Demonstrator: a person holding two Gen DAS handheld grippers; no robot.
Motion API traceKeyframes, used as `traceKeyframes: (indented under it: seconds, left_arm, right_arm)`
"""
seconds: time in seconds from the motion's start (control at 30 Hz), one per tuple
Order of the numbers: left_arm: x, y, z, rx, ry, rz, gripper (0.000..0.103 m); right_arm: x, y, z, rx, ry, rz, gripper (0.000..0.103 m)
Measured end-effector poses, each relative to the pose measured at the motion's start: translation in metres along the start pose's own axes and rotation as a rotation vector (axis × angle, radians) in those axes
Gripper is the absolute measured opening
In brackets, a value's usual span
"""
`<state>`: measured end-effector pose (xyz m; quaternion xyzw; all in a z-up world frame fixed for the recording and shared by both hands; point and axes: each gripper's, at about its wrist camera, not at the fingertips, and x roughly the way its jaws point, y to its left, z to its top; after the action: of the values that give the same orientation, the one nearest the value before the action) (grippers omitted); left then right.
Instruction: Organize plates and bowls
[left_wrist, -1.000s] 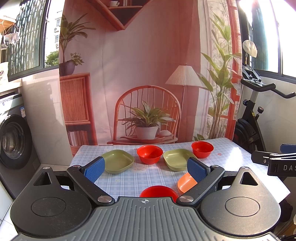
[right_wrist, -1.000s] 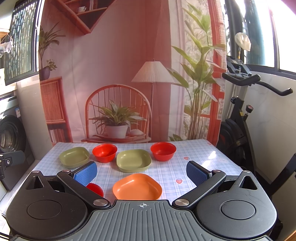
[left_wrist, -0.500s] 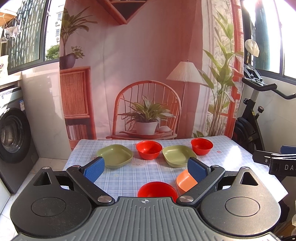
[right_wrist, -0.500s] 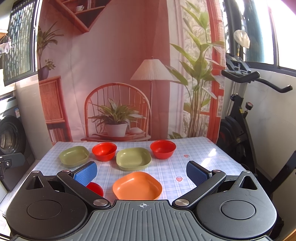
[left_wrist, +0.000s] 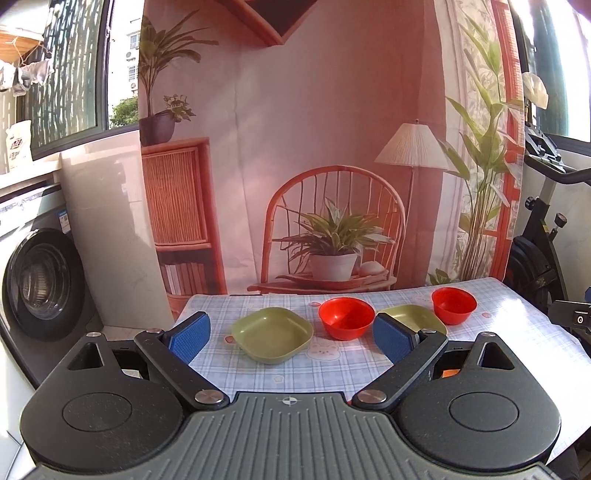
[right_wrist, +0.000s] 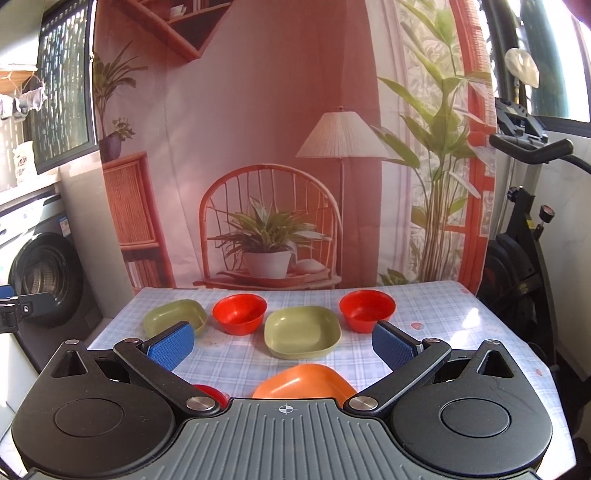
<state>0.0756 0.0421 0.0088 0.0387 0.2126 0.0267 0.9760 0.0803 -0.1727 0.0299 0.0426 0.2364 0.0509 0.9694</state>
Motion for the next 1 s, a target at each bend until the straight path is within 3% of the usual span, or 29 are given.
traceKeyframes:
  seconds: [0.3,0.57,0.7,1.0]
  left_arm:
    - [0.037,0.015,0.04,0.034,-0.034,0.003,0.092]
    - [0.075,0.02,0.047,0.045,-0.012,-0.036,0.089]
    - [0.093,0.02,0.038,0.047,0.026,-0.066,0.089]
    - [0.141,0.014,-0.02,-0.026,0.214,-0.169,0.076]
  right_arm:
    - [0.053,0.025,0.026,-0.055,-0.034,0.059,0.098]
    - [0.106,0.046,0.031,-0.062,-0.027,0.114,0.083]
    - [0.132,0.051,0.021,-0.057,0.008,0.124,0.075]
    - [0.171,0.056,-0.029,-0.024,0.148,0.152,0.059]
